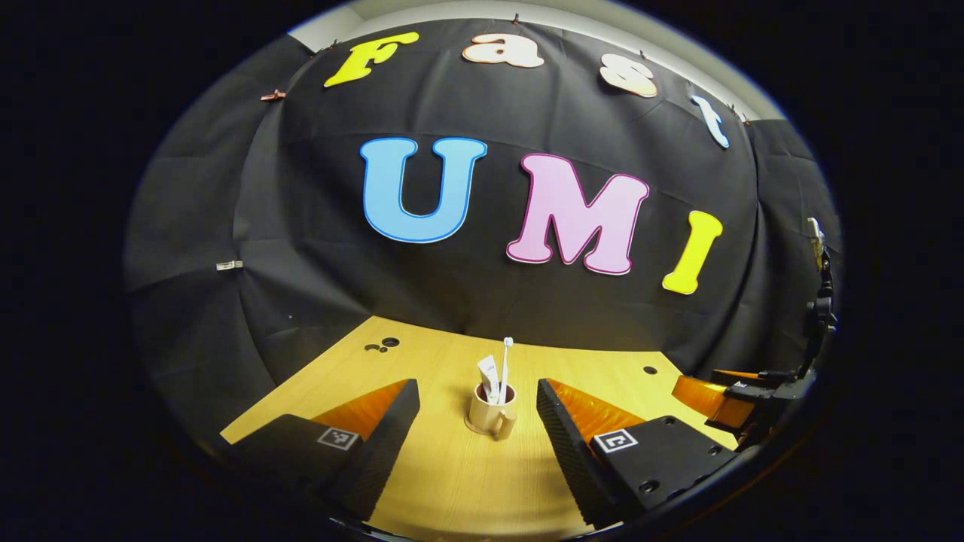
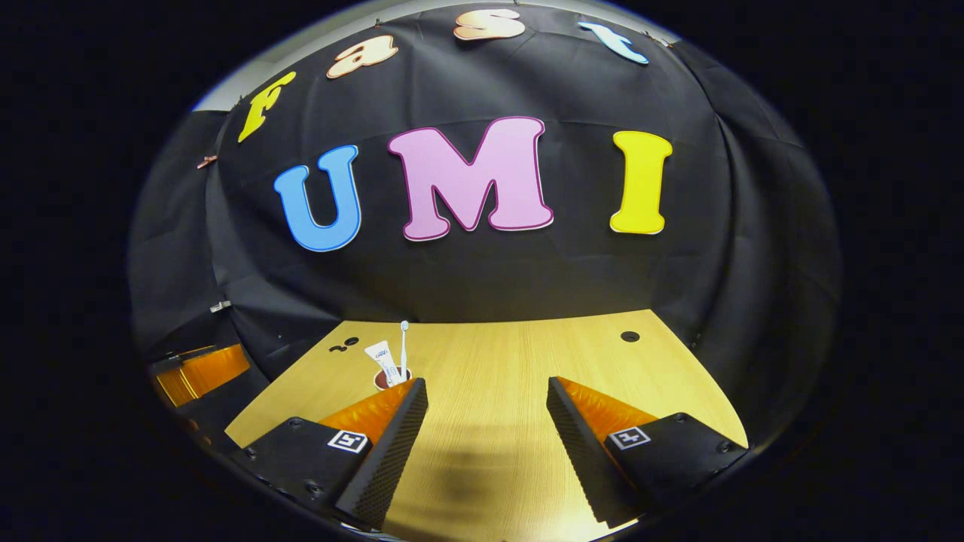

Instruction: Put the toothbrush and toothpaste on the desktop into the cup, then pick up the cup and place it on the coaster on the desktop.

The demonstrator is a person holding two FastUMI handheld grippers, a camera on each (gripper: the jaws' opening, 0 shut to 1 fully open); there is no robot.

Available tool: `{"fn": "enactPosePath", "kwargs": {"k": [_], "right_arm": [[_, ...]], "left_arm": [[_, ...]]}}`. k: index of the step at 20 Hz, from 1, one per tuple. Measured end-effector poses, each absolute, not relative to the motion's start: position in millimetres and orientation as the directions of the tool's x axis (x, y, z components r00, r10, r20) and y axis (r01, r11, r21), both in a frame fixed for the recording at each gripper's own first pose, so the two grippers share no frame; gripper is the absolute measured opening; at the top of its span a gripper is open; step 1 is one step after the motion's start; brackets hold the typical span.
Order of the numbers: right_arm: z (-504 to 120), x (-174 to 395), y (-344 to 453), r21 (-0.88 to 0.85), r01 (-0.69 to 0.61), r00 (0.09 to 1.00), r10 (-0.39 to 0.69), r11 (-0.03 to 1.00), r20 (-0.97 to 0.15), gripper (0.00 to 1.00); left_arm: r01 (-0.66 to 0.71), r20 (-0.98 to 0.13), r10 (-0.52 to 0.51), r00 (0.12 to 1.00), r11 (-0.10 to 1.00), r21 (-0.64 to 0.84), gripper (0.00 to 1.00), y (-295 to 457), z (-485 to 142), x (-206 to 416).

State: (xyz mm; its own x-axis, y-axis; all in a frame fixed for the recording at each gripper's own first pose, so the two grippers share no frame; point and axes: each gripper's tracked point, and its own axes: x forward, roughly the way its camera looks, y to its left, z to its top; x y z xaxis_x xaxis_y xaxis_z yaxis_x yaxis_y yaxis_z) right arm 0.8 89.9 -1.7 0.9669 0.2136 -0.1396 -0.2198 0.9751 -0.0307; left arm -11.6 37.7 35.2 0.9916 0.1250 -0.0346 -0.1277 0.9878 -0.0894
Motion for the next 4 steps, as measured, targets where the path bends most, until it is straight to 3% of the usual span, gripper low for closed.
{"fn": "enactPosePath", "kwargs": {"k": [4], "right_arm": [[-6.9, 2.3, 95.6, -0.046, -0.262, 0.954, 0.252, 0.964, -0.162, 0.99]], "left_arm": [[-0.125, -0.035, 0.122, 0.992, 0.988, -0.091, 0.97, 34.4, 35.6, -8.1]]}}
